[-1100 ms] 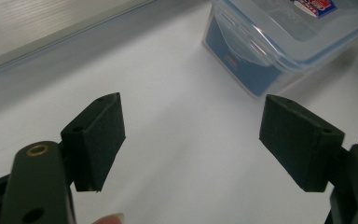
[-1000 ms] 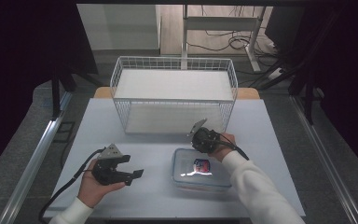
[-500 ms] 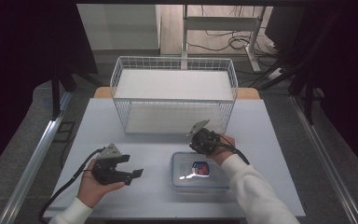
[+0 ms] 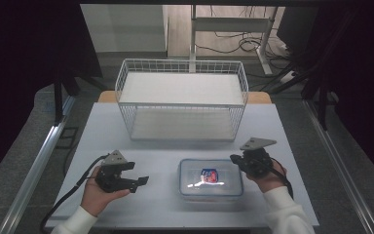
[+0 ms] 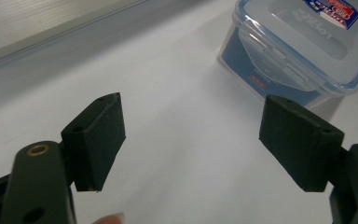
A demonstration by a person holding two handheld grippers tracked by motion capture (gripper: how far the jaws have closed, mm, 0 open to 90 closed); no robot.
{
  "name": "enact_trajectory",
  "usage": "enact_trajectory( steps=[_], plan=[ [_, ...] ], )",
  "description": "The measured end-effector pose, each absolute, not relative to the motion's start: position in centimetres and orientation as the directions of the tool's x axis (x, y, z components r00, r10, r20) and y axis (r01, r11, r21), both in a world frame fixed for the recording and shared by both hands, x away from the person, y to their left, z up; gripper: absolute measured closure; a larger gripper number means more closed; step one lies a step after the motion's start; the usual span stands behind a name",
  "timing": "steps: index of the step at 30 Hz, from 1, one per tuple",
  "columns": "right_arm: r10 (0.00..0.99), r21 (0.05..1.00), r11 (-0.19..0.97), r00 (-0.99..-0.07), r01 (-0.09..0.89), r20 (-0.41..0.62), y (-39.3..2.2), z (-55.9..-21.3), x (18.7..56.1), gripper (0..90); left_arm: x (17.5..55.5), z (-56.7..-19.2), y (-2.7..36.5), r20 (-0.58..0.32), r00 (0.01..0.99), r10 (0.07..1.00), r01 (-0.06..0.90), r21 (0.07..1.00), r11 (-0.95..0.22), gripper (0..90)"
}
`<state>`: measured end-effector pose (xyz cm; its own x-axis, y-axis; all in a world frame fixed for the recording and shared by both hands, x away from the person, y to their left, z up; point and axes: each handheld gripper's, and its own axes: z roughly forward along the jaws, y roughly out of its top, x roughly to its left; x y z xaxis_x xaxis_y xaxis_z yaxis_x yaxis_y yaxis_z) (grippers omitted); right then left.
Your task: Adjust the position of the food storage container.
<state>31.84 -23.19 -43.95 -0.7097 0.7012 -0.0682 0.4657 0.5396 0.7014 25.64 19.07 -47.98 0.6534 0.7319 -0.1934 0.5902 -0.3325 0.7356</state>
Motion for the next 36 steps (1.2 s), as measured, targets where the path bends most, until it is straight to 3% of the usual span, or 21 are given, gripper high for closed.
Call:
enact_trajectory(
  steps=[7, 12, 18, 36],
  plan=[
    [0.786, 0.640, 0.496, -0.617, 0.587, -0.043, -26.8, -46.1, 29.8, 89.0, 25.6, -48.1, 19.1, -0.196, 0.649, 0.735, 0.596, 0.732, -0.331, 22.2],
    [0.790, 0.585, 0.516, -0.612, 0.626, -0.041, -27.0, -47.2, 29.1, 89.0, 25.6, -48.3, 18.9, -0.199, 0.650, 0.733, 0.599, 0.728, -0.333, 22.2],
    [0.758, 0.544, 0.567, -0.650, 0.618, -0.051, -25.4, -47.9, 29.2, 89.0, 25.6, -48.2, 19.0, -0.196, 0.650, 0.735, 0.598, 0.729, -0.334, 22.2],
    [0.698, 0.553, 0.601, -0.716, 0.578, -0.011, -20.3, -48.2, 29.6, 89.0, 25.9, -48.1, 19.7, -0.207, 0.633, 0.746, 0.605, 0.733, -0.310, 22.2]
  ],
)
